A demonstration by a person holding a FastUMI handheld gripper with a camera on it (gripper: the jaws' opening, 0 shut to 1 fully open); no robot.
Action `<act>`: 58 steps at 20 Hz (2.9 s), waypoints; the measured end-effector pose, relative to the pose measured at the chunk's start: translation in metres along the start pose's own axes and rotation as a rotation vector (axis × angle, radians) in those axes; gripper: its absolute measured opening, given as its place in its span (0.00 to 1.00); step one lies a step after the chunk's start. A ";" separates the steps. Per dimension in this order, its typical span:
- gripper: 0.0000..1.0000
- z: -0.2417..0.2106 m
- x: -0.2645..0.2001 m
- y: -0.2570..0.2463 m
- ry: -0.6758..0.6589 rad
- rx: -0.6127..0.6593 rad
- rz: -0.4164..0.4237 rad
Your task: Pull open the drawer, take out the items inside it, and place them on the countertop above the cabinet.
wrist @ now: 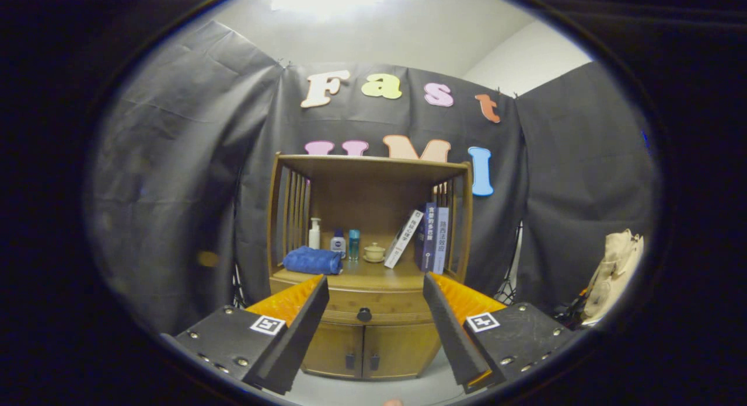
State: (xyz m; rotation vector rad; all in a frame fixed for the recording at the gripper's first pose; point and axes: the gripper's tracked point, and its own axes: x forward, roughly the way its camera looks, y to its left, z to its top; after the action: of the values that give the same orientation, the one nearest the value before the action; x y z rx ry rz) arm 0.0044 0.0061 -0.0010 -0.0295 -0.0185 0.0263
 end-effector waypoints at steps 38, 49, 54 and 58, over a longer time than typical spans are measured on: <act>0.90 -0.252 0.242 0.061 0.279 0.046 0.011; 0.77 -0.253 0.247 0.055 0.273 0.018 -0.013; 0.55 -0.248 0.251 0.039 0.257 0.058 -0.039; 0.51 -0.250 0.244 0.040 0.267 -0.062 -0.040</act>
State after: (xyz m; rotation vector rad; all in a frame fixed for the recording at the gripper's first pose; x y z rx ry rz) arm 0.2517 0.0452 -0.2476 -0.0943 0.2474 -0.0188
